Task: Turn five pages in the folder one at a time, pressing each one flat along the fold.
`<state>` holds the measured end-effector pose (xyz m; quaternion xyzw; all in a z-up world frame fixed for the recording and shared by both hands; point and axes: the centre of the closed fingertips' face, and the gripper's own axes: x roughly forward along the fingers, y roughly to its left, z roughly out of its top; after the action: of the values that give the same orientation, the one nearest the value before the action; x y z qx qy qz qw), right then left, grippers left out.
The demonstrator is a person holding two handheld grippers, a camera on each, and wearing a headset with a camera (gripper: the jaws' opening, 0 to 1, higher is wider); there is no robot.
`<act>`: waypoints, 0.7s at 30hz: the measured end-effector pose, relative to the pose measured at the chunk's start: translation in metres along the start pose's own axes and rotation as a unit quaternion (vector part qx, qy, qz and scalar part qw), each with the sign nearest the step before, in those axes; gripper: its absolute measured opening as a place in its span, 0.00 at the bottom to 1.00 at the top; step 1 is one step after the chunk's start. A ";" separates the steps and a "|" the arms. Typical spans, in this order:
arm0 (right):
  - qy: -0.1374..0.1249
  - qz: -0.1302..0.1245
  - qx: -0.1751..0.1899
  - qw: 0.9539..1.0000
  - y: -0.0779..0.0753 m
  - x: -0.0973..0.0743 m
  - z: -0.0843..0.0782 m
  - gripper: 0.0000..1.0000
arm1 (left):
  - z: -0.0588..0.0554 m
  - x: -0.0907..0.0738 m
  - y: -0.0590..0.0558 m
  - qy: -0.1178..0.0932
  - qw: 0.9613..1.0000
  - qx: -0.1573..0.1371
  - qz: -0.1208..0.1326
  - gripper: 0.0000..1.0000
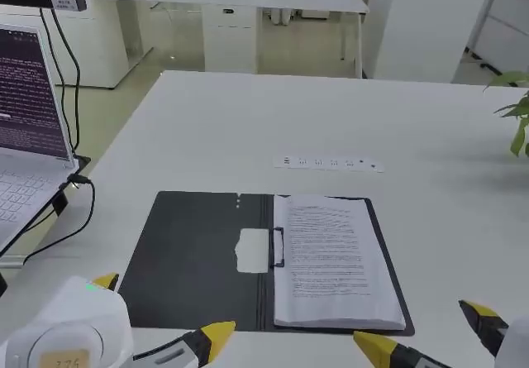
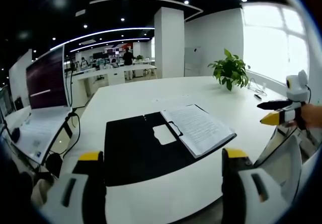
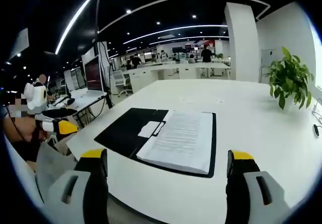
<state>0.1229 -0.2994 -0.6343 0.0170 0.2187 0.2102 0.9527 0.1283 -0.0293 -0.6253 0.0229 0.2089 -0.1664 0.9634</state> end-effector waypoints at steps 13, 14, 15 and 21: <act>0.003 -0.001 0.001 1.000 0.001 0.000 -0.003 0.98 | -0.001 0.001 0.000 0.003 1.000 -0.001 -0.001 0.97; 0.003 -0.001 0.002 1.000 0.001 0.000 -0.003 0.98 | -0.001 0.002 0.000 0.002 1.000 -0.001 -0.002 0.97; 0.003 -0.001 0.002 1.000 0.001 0.000 -0.004 0.98 | -0.001 0.002 -0.001 0.002 1.000 -0.002 -0.002 0.97; 0.005 -0.003 0.003 1.000 0.001 -0.001 -0.006 0.98 | -0.002 0.005 -0.003 0.006 1.000 0.000 -0.007 0.96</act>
<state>0.1188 -0.2990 -0.6391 0.0185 0.2241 0.2071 0.9521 0.1303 -0.0336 -0.6293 0.0224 0.2152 -0.1731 0.9608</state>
